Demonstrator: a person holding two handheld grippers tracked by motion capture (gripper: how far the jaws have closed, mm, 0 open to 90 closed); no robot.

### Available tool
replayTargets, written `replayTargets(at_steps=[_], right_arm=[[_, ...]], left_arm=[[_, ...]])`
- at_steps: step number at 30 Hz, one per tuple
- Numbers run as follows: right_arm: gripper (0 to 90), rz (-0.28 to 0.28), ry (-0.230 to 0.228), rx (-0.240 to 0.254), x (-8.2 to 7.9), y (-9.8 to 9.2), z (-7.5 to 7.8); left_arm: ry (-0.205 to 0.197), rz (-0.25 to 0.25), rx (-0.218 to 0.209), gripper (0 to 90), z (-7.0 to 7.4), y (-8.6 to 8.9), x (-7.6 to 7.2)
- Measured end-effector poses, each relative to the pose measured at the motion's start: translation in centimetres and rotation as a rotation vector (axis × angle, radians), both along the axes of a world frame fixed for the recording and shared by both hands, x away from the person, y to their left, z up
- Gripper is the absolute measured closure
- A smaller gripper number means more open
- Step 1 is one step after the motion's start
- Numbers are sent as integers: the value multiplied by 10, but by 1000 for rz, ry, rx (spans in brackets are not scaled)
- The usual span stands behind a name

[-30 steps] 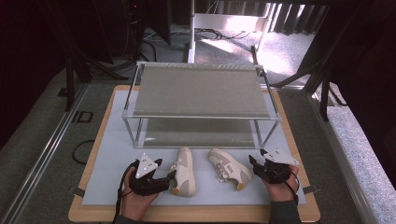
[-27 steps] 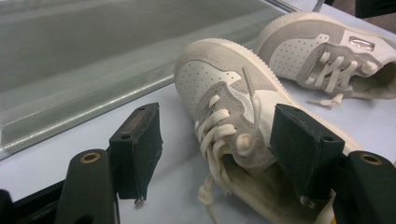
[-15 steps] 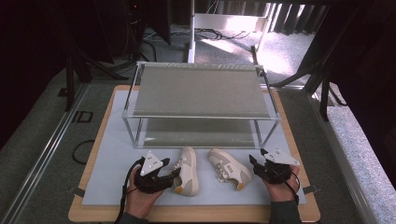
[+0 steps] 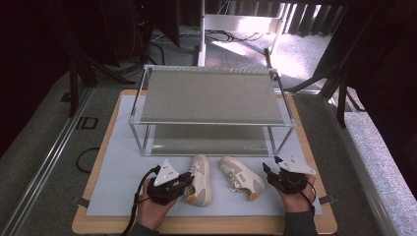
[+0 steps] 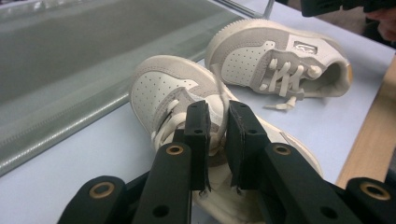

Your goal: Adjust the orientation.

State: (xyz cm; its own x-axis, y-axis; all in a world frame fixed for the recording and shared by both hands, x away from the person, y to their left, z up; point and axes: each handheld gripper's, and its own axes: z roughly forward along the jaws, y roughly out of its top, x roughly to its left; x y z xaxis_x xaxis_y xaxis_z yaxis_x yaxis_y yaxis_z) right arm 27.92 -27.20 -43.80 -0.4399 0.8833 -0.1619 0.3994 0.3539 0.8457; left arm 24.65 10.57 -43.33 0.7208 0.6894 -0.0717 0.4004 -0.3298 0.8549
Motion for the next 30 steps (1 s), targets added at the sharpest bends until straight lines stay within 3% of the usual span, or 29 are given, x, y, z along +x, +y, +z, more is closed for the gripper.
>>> replayTargets(at_steps=[10,15,23,26,27,29,30], right_arm=[[489,-2,-4,2,0,-1,0],[488,-4,-4,4,0,-1,0],[489,-5,-6,6,0,-3,0],[489,-5,-6,7,0,-3,1],[489,-6,-7,8,0,-3,1],[489,-6,-6,7,0,-3,1],[489,-5,-7,7,0,-3,1]], left_arm=[[-9,-8,41,833,6,-17,2],[-5,-16,69,841,10,-36,7],[34,-29,48,836,11,-49,15],[28,-32,49,772,11,-52,17],[24,-40,25,697,12,-51,17],[20,-23,61,661,13,-53,18],[25,-29,51,639,13,-51,18]])
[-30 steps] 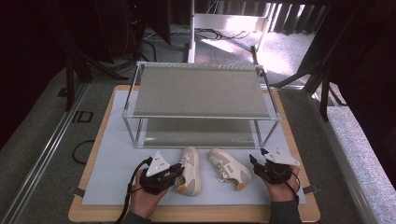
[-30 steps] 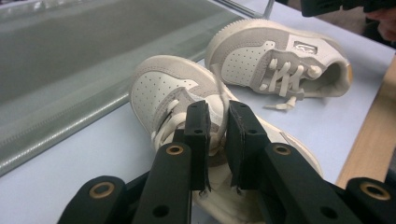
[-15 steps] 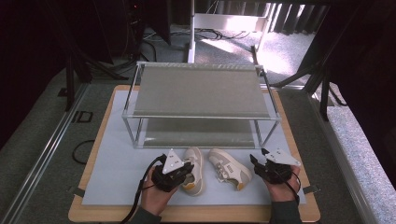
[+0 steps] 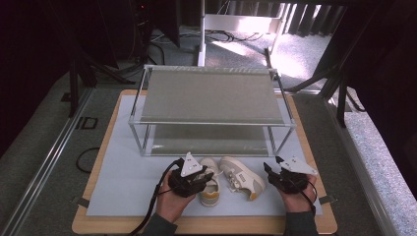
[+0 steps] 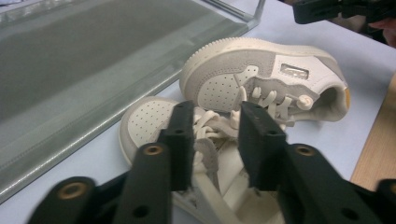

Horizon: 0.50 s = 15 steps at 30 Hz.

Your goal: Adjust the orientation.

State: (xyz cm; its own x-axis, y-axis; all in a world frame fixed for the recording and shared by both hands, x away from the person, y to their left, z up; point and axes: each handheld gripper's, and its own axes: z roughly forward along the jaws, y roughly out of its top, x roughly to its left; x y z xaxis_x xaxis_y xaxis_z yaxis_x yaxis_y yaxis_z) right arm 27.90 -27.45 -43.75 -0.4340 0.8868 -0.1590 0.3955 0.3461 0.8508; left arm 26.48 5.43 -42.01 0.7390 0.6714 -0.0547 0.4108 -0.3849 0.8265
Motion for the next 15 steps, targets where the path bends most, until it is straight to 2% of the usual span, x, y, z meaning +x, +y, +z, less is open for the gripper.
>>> replayTargets(at_steps=[4,5,8,10,11,15], right_arm=[[489,1,1,-1,0,0,0],[488,2,1,-1,0,0,0],[488,1,0,-1,0,0,0],[487,1,0,-2,0,1,0],[487,2,1,-2,0,1,0],[485,2,5,-2,1,1,-2]], left_arm=[[2,20,13,573,-2,0,-1],[2,44,33,550,-4,0,-2],[10,66,61,537,-9,0,-2],[14,73,65,536,-10,0,-2],[34,79,76,537,-14,0,0],[71,93,72,560,-22,1,4]])
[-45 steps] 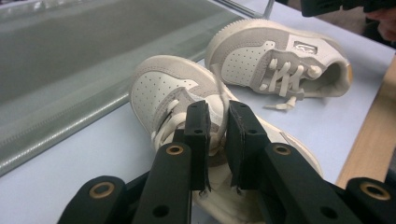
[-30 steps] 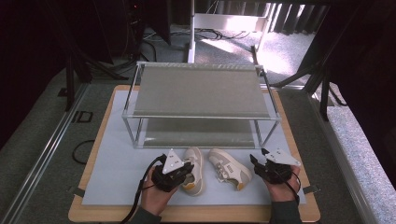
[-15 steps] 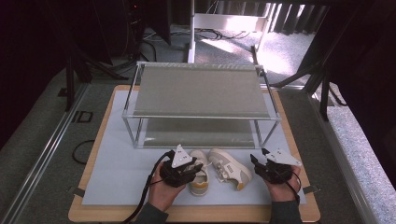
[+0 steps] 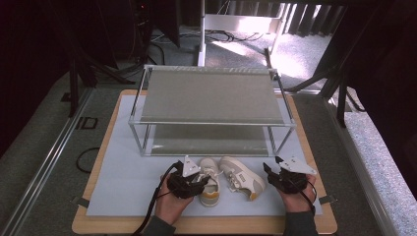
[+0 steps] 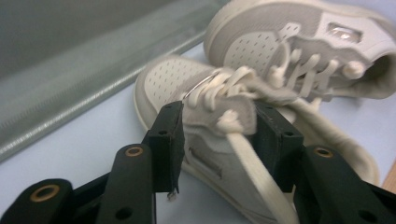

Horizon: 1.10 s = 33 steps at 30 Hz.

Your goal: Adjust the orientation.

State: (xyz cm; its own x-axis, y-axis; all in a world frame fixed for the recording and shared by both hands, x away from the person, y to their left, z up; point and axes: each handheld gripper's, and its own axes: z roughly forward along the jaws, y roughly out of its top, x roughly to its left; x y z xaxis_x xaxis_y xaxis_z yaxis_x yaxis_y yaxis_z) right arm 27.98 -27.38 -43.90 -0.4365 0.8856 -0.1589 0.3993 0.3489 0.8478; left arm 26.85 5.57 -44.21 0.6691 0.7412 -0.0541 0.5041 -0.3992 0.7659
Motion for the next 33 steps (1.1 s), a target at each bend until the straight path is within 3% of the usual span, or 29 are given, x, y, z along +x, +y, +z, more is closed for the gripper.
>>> replayTargets(at_steps=[4,10,16,21,25,27,30,33], right_arm=[[484,0,0,0,0,0,0],[484,2,0,-2,0,0,0],[483,0,0,-1,1,0,0],[483,2,1,-2,1,1,-1],[483,4,3,-4,1,2,-1],[483,9,3,-2,0,2,-1],[483,6,0,0,1,2,0],[483,8,2,-3,1,3,-1]], left_arm=[[22,5,-36,575,-2,2,1],[31,4,-39,607,-2,3,1],[25,0,-24,563,-8,4,-1],[15,-3,-36,572,-10,8,-1],[1,10,-29,630,-9,9,-1],[-28,38,3,679,-5,14,0],[-45,46,15,776,-3,19,0],[-61,51,25,801,-3,19,-1]])
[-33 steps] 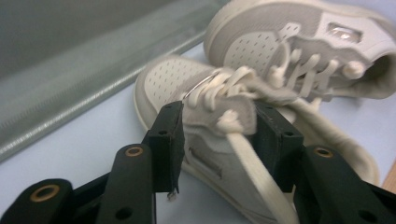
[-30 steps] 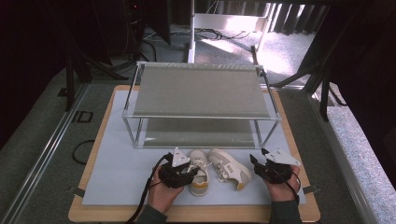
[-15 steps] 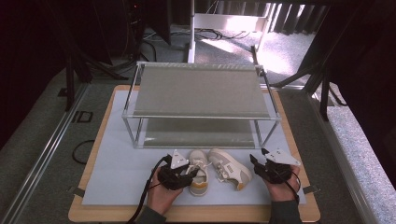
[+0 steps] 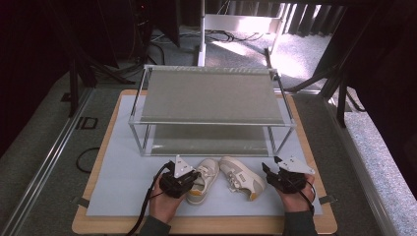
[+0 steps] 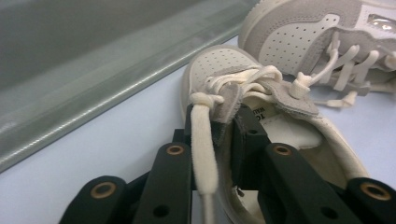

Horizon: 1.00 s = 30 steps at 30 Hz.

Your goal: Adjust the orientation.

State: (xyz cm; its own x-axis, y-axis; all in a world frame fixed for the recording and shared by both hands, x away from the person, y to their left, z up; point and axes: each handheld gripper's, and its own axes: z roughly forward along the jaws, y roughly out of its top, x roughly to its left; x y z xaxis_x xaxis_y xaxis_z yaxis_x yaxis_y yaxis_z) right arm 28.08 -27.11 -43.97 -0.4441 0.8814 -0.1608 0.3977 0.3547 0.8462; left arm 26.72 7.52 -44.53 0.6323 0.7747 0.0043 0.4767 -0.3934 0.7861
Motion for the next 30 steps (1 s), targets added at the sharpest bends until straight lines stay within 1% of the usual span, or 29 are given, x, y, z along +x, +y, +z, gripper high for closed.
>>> replayTargets(at_steps=[1,2,3,4,5,6,7,8,9,10,11,12,13,14,15,16,18,20,22,23,25,26,27,28,29,30], right_arm=[[483,1,0,-2,0,1,0],[483,1,0,-2,0,1,0],[483,0,-1,-2,-1,1,0],[483,0,-1,-2,-1,1,0],[483,0,-3,2,-1,0,1],[483,-1,-4,2,-1,0,1],[483,-2,-4,3,-1,0,0],[483,-2,-4,3,-1,0,0],[484,-3,-3,4,-1,0,0],[484,-3,-3,4,-1,0,0],[484,0,-3,2,-1,1,0],[484,0,-3,2,-1,1,0],[484,6,-2,1,-1,2,0],[484,6,-2,1,-1,2,0],[484,11,-4,1,-2,4,1],[484,11,-4,1,-2,4,1],[484,23,-9,-1,-3,7,2],[484,40,-12,1,-5,10,5],[484,51,-17,6,-8,12,7],[488,88,-21,27,-12,16,11],[504,119,-20,41,-16,20,13],[515,134,-20,44,-18,22,14],[535,166,-21,43,-21,25,14],[535,166,-21,43,-21,25,14],[576,220,-17,48,-27,32,14],[576,220,-17,48,-27,32,14]], left_arm=[[-14,13,4,810,0,0,-1],[-14,13,4,817,0,0,-1],[-21,34,1,822,-1,1,-2],[-21,34,1,824,-1,1,-2],[-24,53,-8,826,-1,1,-2],[-24,53,-8,827,-1,1,-2],[-38,85,1,828,-2,1,-3],[-38,85,1,828,-2,1,-3],[-36,107,6,827,-2,2,-2],[-36,107,6,827,-2,2,-2],[-35,120,1,827,-2,3,-2],[-40,135,7,827,-2,2,-3],[-65,171,44,826,-1,0,-7],[-65,171,44,825,-1,0,-7],[-75,187,56,825,0,-1,-10],[-75,187,56,824,0,-1,-10],[-56,187,45,821,-2,-1,-12],[-49,173,24,796,-3,-1,-12],[-50,166,22,746,-2,-2,-12],[-42,139,-10,688,-1,-1,-11],[-49,142,-7,622,1,0,-11],[-54,137,-34,598,2,2,-11],[-57,130,-51,575,3,4,-11],[-57,130,-51,566,3,4,-11],[-70,132,-69,550,7,8,-13],[-70,132,-69,543,7,8,-13]])
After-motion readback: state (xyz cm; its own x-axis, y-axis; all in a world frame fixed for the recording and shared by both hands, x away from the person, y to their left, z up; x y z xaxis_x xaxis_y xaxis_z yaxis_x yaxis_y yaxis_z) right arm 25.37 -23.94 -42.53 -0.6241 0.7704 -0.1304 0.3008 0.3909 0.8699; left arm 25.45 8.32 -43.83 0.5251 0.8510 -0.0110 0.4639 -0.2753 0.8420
